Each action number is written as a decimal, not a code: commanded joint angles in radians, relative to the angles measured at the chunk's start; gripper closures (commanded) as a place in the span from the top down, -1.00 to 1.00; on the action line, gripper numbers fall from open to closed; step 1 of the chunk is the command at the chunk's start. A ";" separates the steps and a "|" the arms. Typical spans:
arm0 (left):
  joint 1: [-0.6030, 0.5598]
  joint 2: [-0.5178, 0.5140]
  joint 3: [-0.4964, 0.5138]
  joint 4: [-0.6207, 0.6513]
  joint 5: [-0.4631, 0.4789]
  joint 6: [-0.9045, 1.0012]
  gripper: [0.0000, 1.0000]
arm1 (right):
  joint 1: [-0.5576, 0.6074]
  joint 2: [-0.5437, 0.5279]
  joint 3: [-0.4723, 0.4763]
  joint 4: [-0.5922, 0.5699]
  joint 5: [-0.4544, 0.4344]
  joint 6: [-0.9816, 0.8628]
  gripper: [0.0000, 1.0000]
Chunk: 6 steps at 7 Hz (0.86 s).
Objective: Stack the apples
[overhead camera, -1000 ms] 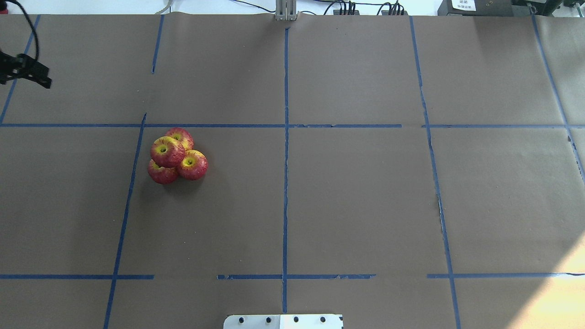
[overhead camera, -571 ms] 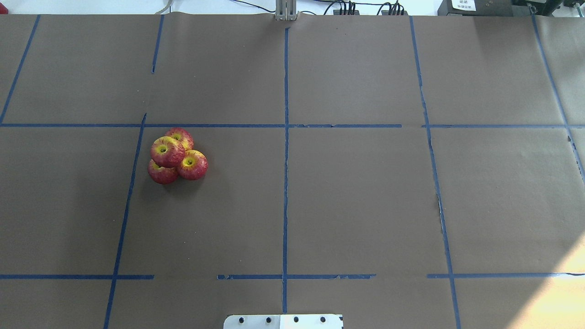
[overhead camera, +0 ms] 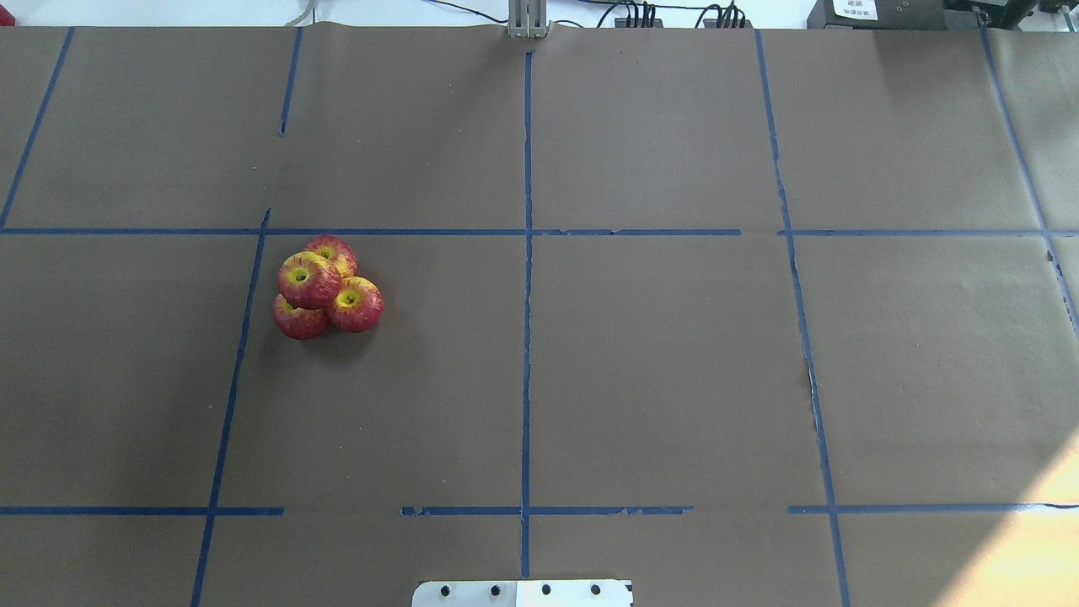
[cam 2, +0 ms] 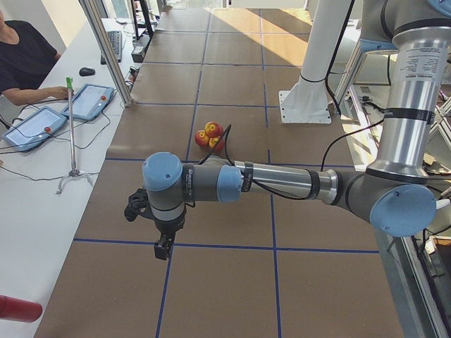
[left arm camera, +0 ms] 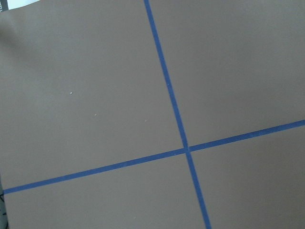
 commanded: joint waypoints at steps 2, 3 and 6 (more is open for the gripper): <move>-0.020 0.059 0.002 0.053 -0.111 -0.036 1.00 | 0.000 0.000 0.000 0.000 0.000 0.000 1.00; -0.020 0.115 -0.019 0.021 -0.108 -0.032 1.00 | 0.000 0.000 0.000 0.000 0.000 0.000 1.00; -0.020 0.155 -0.010 -0.022 -0.114 -0.039 1.00 | 0.000 0.000 0.000 0.000 0.000 0.000 1.00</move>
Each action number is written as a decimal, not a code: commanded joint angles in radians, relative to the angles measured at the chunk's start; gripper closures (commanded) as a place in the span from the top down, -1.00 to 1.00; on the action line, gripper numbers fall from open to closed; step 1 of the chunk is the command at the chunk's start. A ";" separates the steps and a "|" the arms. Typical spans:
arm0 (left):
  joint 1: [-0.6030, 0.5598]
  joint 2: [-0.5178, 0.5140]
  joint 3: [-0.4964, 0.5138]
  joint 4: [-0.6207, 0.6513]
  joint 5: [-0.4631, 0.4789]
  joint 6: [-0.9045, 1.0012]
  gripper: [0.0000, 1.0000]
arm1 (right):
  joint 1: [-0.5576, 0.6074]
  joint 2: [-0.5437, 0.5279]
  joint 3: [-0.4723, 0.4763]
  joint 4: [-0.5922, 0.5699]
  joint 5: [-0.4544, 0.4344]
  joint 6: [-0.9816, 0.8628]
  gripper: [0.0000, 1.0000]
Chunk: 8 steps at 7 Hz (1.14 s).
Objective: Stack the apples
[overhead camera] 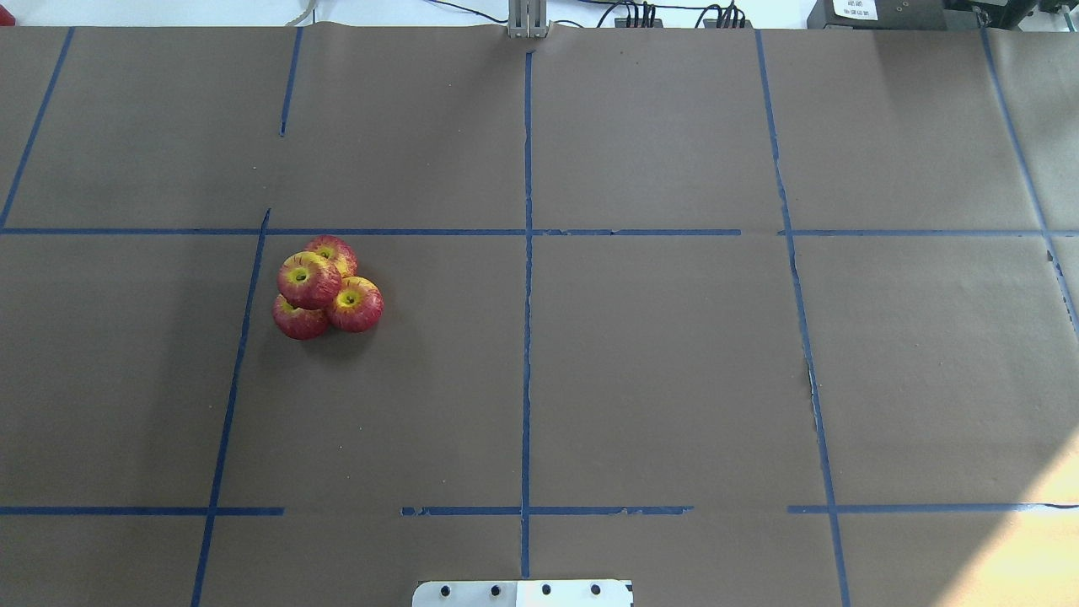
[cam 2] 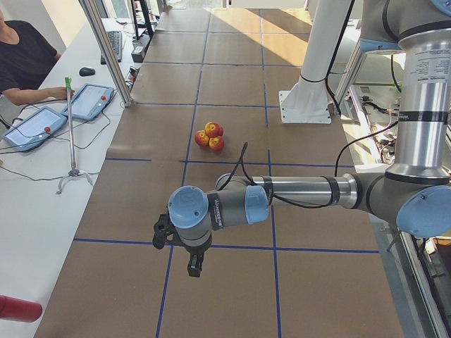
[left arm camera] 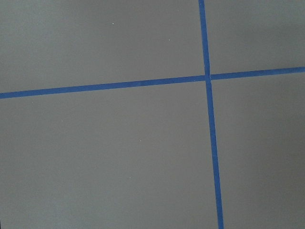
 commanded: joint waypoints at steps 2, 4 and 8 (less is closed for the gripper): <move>0.002 0.019 0.013 -0.022 -0.009 -0.007 1.00 | 0.000 0.000 0.000 0.000 0.000 0.002 1.00; 0.005 0.007 0.008 -0.023 0.002 -0.001 1.00 | 0.000 0.000 0.000 0.000 0.000 0.000 1.00; 0.006 0.004 0.010 -0.022 0.002 -0.003 1.00 | 0.000 0.000 0.000 0.000 0.000 0.000 1.00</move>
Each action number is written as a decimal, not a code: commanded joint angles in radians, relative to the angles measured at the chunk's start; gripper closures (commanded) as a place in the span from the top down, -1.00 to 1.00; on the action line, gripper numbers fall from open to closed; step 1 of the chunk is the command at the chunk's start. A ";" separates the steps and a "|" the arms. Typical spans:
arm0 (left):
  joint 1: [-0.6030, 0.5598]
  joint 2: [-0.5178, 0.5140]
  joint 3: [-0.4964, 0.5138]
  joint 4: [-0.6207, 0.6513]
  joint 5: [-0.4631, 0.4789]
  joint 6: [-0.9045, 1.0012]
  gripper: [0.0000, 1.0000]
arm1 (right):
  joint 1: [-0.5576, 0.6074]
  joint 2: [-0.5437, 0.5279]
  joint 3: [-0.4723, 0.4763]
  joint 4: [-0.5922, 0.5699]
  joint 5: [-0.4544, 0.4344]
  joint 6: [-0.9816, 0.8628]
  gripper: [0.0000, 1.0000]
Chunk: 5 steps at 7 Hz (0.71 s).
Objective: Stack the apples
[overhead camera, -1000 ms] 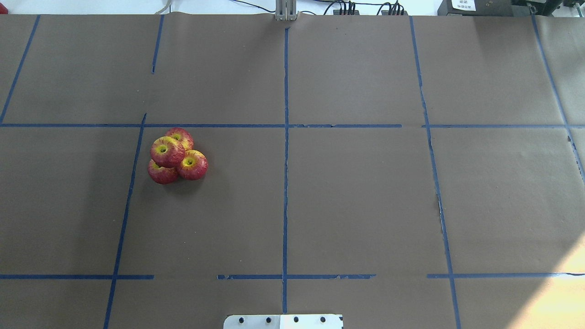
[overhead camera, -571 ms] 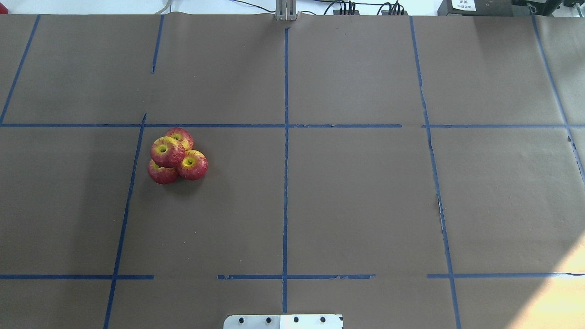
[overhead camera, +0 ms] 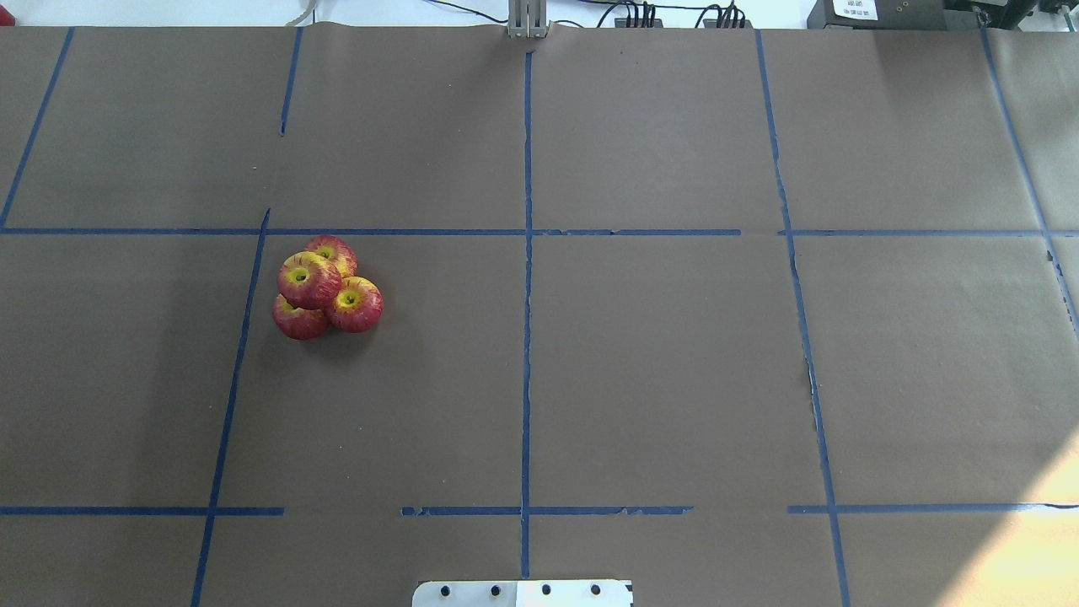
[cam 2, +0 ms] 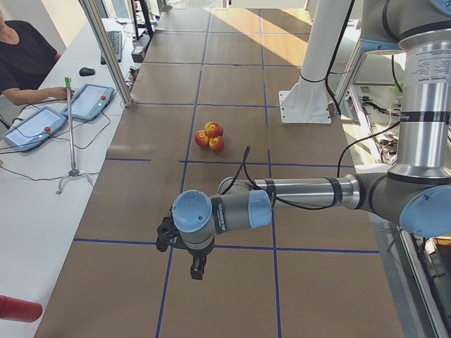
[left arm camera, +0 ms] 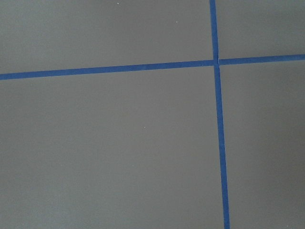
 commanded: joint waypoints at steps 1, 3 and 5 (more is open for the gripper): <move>0.001 0.001 0.005 0.002 0.000 -0.005 1.00 | 0.000 0.000 0.000 0.000 0.000 0.000 1.00; 0.002 0.006 0.006 0.001 0.001 -0.006 1.00 | 0.000 0.000 0.000 0.000 0.000 0.000 1.00; 0.049 0.006 0.006 0.002 0.000 -0.009 1.00 | 0.000 0.000 0.000 0.000 0.000 0.000 1.00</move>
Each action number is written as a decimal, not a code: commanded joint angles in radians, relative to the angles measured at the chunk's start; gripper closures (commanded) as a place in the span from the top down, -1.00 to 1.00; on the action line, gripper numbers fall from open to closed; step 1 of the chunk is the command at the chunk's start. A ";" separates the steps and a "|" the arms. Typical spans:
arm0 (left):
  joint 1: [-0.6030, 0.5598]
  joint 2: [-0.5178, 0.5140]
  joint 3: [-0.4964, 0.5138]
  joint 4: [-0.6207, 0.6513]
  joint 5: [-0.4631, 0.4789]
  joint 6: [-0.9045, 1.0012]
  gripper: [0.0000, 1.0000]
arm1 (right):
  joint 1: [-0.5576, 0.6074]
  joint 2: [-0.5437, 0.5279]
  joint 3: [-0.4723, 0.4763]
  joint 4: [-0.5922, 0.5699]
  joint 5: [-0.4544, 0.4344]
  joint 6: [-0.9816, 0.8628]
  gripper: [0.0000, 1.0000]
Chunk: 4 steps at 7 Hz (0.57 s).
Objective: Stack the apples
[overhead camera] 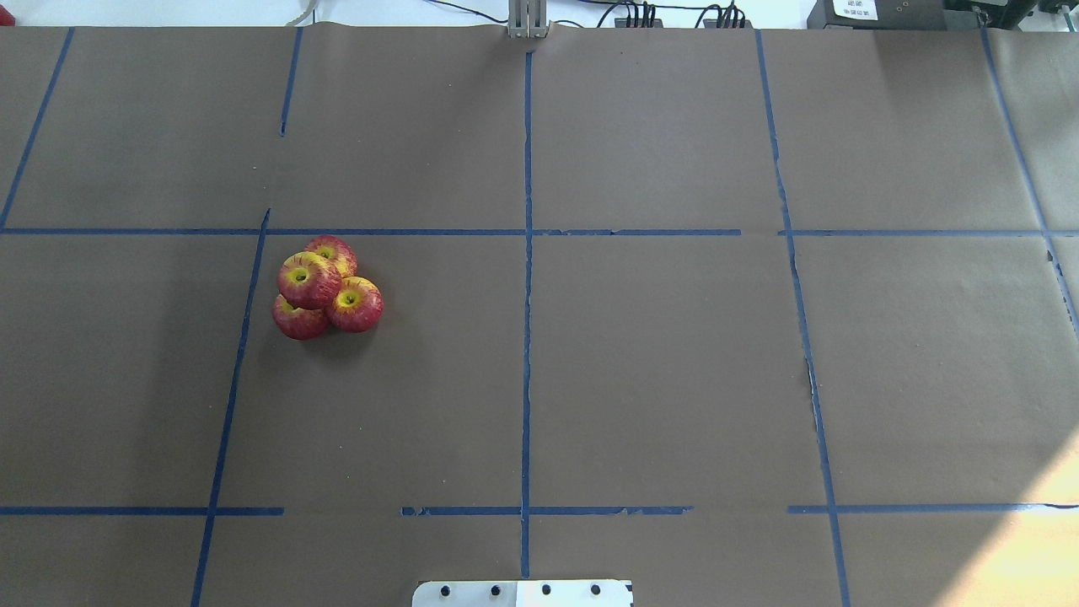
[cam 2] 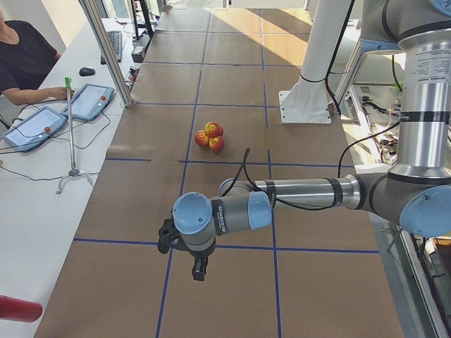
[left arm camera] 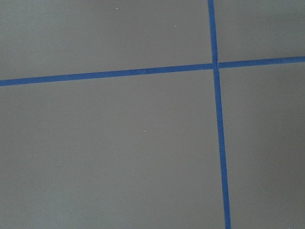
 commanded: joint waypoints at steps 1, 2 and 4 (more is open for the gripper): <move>0.033 0.002 0.002 0.001 0.000 0.000 1.00 | 0.000 0.000 0.000 0.000 0.000 0.000 1.00; 0.033 0.006 0.002 0.001 0.000 0.002 1.00 | 0.000 0.000 0.000 0.000 0.000 0.000 1.00; 0.031 0.009 0.008 0.001 0.002 0.005 1.00 | 0.000 0.000 0.000 0.000 0.000 0.000 1.00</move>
